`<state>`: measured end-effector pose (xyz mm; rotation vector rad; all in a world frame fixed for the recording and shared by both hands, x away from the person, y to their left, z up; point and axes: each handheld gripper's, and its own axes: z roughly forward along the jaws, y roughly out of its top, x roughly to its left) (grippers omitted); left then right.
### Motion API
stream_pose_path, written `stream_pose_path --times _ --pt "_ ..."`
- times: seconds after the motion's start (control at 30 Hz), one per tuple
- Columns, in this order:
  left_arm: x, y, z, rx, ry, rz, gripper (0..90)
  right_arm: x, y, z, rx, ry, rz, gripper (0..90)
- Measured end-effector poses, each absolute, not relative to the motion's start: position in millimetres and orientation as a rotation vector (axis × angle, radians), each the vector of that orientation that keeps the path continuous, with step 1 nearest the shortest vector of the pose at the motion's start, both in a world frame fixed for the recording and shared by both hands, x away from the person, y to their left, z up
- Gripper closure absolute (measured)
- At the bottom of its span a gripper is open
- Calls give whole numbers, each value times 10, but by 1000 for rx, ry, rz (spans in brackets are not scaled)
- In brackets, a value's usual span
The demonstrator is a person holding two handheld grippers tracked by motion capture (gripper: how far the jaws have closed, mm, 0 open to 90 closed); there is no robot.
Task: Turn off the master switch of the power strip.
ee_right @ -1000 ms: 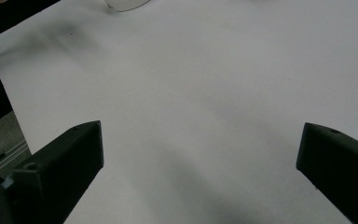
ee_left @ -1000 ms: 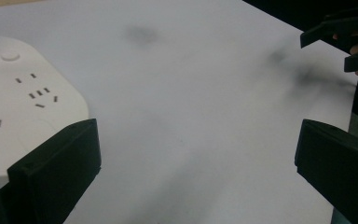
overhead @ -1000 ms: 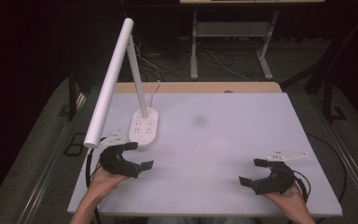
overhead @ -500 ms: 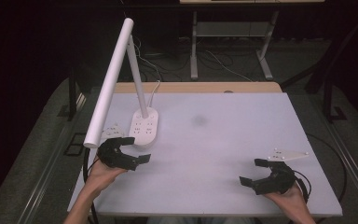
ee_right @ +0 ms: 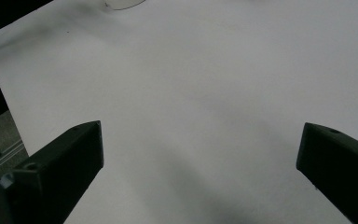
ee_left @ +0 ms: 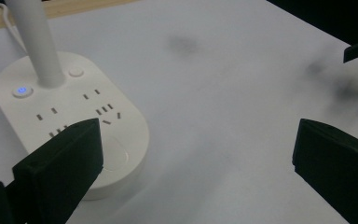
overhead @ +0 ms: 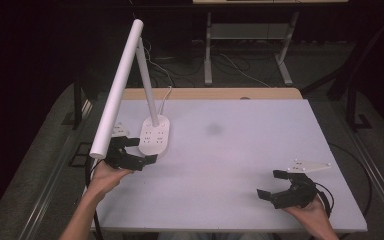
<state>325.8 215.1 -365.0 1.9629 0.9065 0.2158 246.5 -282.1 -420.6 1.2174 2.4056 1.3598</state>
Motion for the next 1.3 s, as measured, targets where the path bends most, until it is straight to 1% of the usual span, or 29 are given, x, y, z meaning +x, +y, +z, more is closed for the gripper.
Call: stream_pose_path --times 0.6,1.3 --pt "3537 2303 -3539 1967 962 256 10 2465 -2825 -4208 1211 2408 1350 0" --pt "3762 2389 -3516 1938 1018 268 11 2463 -2827 -4210 1211 2411 1347 0"
